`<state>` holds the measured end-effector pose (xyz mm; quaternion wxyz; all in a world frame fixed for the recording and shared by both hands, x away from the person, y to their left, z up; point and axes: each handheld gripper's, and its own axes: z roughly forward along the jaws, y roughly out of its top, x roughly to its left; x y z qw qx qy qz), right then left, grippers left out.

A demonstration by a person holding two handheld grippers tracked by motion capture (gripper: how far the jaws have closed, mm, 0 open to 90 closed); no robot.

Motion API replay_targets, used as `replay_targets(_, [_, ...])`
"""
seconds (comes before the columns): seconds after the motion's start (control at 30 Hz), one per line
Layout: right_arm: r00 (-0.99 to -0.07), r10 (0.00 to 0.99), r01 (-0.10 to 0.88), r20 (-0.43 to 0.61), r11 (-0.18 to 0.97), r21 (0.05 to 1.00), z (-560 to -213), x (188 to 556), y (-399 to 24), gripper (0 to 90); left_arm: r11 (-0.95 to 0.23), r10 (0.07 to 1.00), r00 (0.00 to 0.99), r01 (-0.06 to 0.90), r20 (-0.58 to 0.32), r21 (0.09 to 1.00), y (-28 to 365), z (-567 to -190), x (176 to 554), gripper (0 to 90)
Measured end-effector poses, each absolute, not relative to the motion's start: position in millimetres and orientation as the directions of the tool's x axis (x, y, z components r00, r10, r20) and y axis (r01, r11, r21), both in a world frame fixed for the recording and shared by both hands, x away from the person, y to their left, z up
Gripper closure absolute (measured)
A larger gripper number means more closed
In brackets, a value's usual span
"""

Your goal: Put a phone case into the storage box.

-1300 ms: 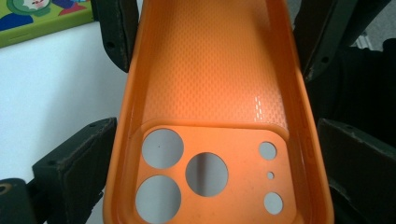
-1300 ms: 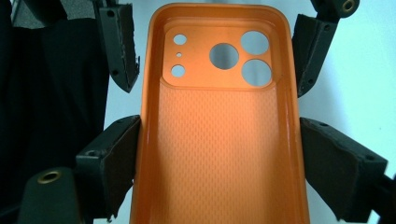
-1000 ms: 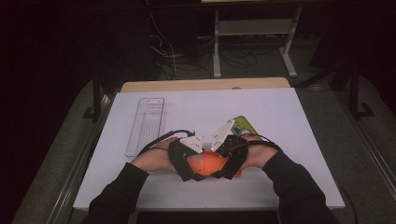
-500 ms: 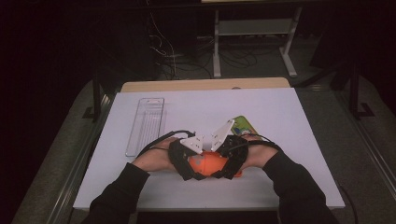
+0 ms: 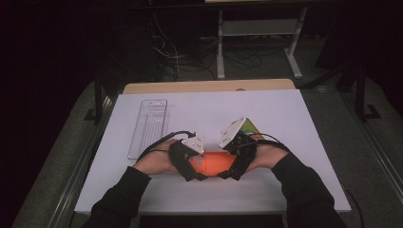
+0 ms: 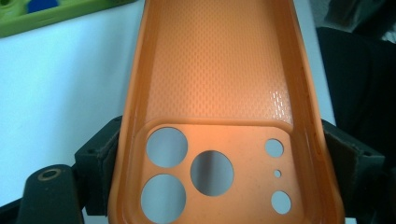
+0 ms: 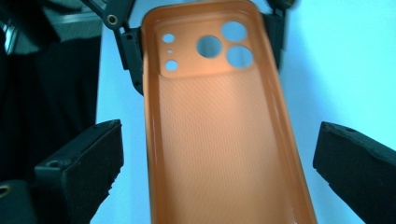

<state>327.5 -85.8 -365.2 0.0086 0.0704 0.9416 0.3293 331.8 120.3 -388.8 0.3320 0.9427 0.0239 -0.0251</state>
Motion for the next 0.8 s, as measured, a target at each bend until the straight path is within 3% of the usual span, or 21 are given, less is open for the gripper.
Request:
replay_targets(0.37, [-0.939,0.343,0.275,0.037,0.678,0.682,-361.3,341.1,-126.5,0.6,-0.75,0.216,0.975,0.196,-0.045,0.632,140.7,-388.0,337.6,15.8])
replay_targets(0.8, [-0.83,0.544,0.457,0.124,0.535,0.71,-369.6,336.2,-152.8,0.0,-0.738,0.345,0.938,0.282,-0.016,0.613,144.8,-387.7,337.3,15.8])
